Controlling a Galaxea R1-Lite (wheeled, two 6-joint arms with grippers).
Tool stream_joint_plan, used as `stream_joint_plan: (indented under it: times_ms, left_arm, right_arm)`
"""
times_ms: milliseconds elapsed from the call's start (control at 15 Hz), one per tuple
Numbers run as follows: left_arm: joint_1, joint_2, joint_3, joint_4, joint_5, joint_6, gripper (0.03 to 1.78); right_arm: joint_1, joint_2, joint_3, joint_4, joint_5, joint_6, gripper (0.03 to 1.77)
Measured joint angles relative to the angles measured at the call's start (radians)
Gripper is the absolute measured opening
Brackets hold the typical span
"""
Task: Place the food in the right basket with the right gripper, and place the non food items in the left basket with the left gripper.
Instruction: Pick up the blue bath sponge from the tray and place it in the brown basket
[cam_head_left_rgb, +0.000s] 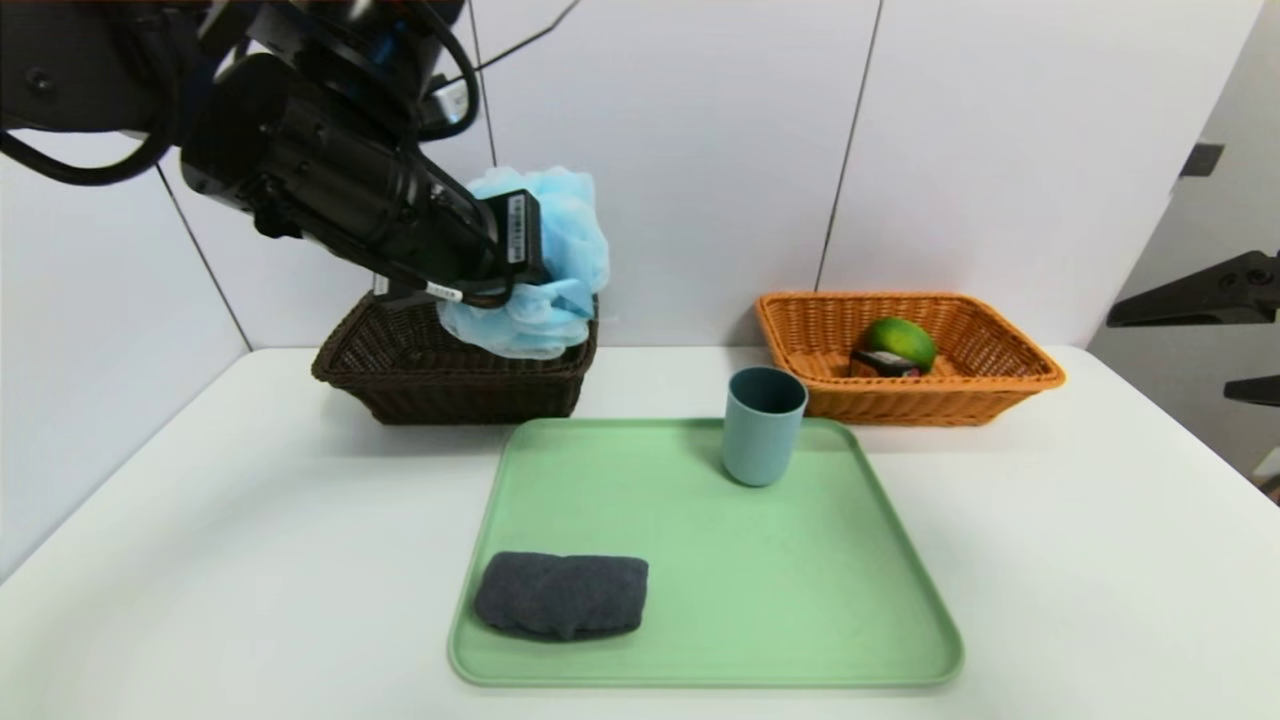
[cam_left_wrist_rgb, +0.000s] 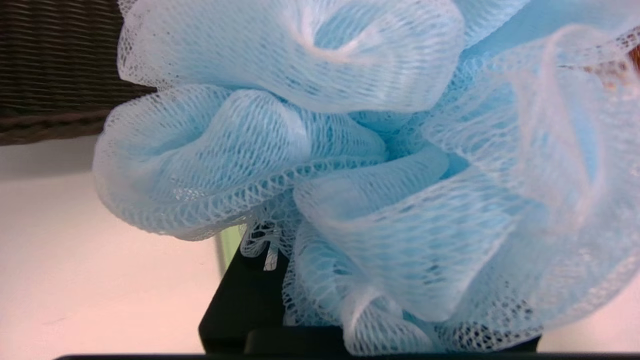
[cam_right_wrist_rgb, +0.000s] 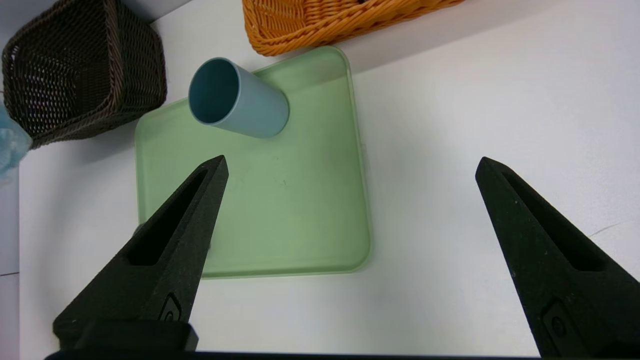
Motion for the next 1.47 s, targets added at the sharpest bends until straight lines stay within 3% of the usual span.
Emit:
stream_joint_plan:
  times_ms: [267, 467, 800, 1267, 1467]
  left_arm:
    - [0.210, 0.031, 0.000, -0.060, 0.000, 0.107, 0.66]
    - [0.305, 0.107, 0.000, -0.130, -0.001, 0.165, 0.63]
    - [0.368, 0.240, 0.000, -0.181, -0.004, 0.169, 0.63]
    - [0.388, 0.352, 0.000, -0.245, -0.006, 0.193, 0.60]
    - [0.390, 0.382, 0.000, -0.251, -0.007, 0.187, 0.97]
  right_arm:
    - [0.000, 0.002, -0.004, 0.000, -0.004, 0.000, 1.71]
    - [0.000, 0.005, -0.005, 0.000, -0.007, 0.000, 1.71]
    - [0.000, 0.010, -0.006, 0.000, -0.008, -0.007, 1.71]
    - [0.000, 0.011, 0.000, 0.001, -0.008, -0.003, 1.71]
    - [-0.001, 0.012, 0.002, 0.001, -0.006, -0.003, 1.71]
